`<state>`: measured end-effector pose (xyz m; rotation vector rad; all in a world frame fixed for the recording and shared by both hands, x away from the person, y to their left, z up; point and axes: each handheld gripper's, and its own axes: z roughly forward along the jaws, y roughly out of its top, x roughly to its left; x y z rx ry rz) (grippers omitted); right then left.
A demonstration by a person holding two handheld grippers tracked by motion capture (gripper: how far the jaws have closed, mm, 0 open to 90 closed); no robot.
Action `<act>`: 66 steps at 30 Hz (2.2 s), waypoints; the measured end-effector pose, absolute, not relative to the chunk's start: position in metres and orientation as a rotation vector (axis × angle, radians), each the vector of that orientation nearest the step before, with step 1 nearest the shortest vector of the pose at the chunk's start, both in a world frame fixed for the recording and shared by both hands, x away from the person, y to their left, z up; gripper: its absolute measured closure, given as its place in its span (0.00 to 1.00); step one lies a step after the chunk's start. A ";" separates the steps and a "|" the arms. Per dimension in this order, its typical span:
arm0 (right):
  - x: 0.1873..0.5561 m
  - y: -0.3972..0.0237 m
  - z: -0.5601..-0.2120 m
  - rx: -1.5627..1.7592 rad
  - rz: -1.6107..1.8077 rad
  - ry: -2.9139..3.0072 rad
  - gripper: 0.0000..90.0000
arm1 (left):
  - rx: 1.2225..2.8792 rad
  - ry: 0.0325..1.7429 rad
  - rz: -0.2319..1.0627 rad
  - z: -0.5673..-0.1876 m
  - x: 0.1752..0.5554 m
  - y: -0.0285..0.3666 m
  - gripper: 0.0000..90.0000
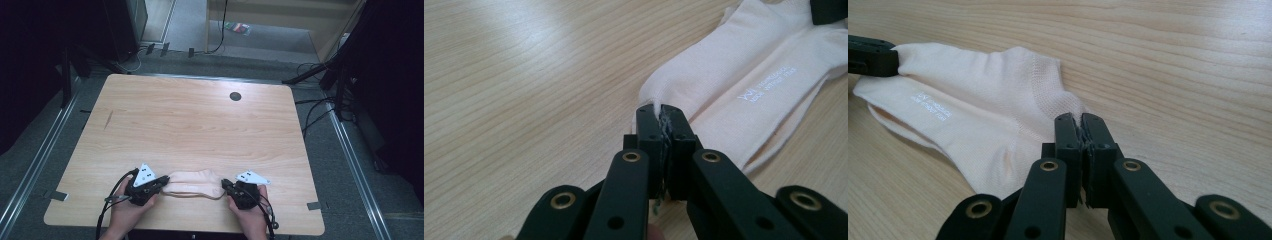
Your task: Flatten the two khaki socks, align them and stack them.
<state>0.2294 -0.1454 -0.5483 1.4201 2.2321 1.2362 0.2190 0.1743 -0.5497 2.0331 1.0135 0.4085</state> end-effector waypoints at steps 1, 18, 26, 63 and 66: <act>0.230 -0.145 -0.549 1.414 1.244 2.238 0.97 | 2.027 1.016 0.413 -0.549 0.219 0.175 0.97; 0.222 -0.134 -0.542 1.359 1.391 2.184 0.86 | 1.918 1.011 0.267 -0.545 0.217 0.179 0.77; 0.228 -0.133 -0.551 1.426 1.317 2.242 0.85 | 1.957 1.015 0.264 -0.552 0.219 0.176 0.72; 0.246 -0.182 -0.525 1.420 1.328 2.012 0.00 | 1.674 1.172 0.384 -0.538 0.229 0.254 0.06; 0.248 -0.189 -0.525 1.425 1.319 1.997 0.00 | 1.674 1.178 0.391 -0.538 0.230 0.256 0.06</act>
